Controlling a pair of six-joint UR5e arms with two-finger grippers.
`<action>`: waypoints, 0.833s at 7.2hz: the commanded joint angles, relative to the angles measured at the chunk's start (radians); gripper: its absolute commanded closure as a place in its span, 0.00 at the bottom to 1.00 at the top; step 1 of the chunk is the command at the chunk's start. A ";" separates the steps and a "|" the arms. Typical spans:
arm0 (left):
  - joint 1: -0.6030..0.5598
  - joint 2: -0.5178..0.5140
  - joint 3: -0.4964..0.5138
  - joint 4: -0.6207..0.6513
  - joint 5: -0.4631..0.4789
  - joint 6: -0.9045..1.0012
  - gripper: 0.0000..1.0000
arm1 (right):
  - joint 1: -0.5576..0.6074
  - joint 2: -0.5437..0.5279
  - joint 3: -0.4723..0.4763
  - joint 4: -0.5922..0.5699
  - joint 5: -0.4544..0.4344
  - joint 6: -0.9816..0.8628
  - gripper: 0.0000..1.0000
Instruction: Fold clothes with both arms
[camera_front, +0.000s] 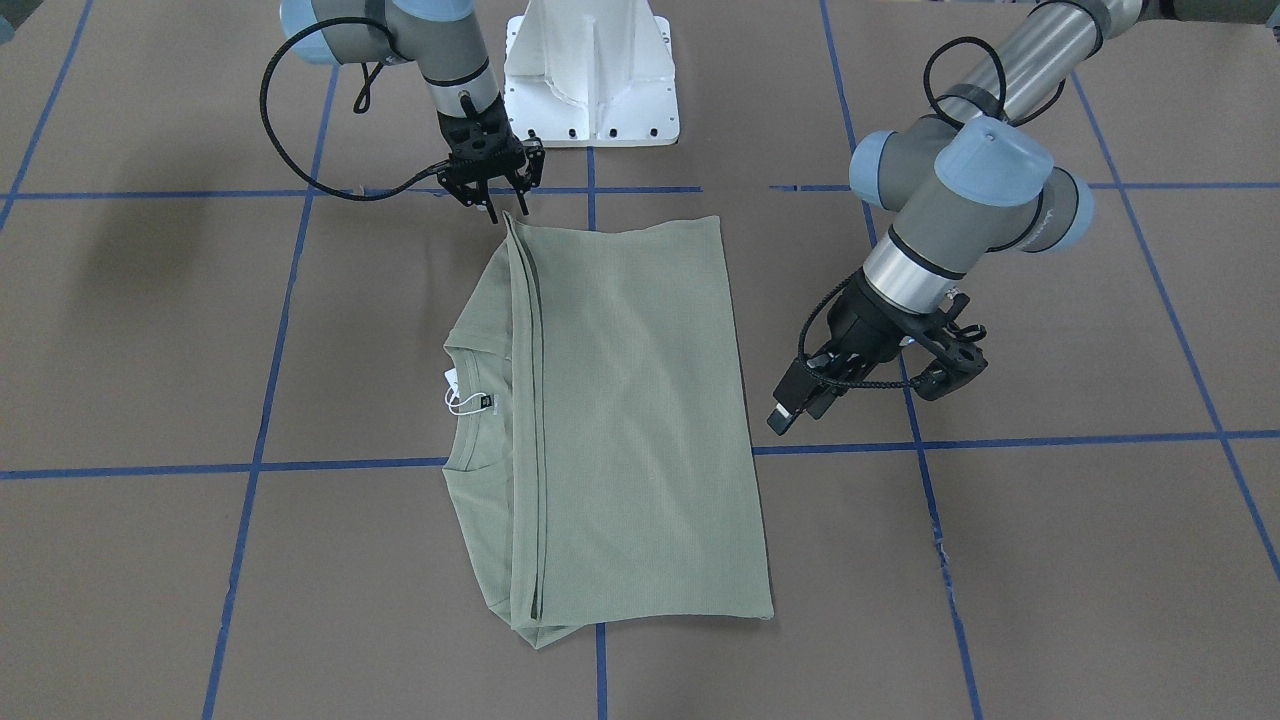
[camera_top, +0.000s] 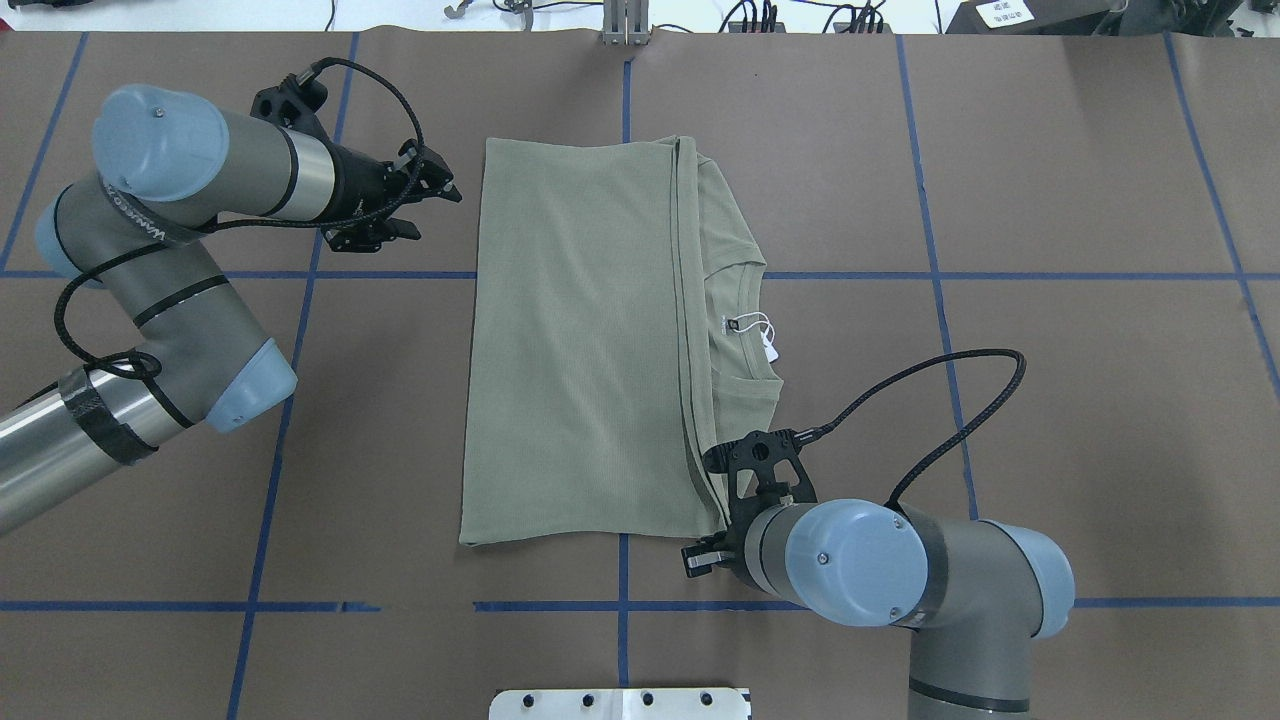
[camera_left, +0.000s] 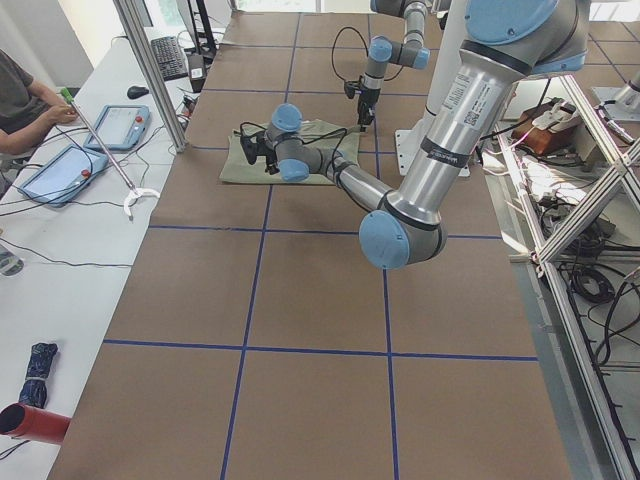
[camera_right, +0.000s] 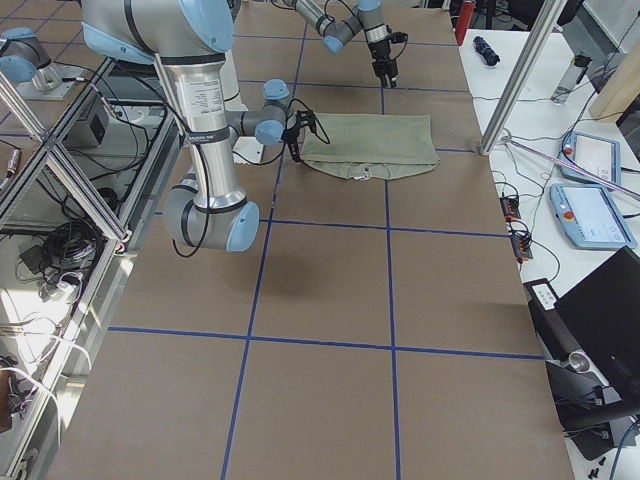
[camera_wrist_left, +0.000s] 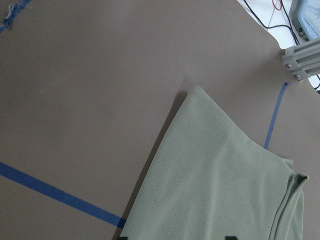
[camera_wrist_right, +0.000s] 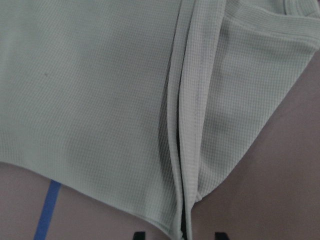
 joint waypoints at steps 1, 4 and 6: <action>0.000 0.000 -0.005 0.000 0.000 0.001 0.29 | 0.036 0.003 -0.013 -0.006 0.016 -0.040 0.00; 0.000 0.000 -0.008 0.000 -0.002 -0.001 0.29 | 0.087 0.069 -0.120 -0.006 0.015 -0.135 0.00; -0.002 0.001 -0.008 0.000 -0.003 -0.001 0.29 | 0.116 0.092 -0.152 -0.009 0.054 -0.178 0.00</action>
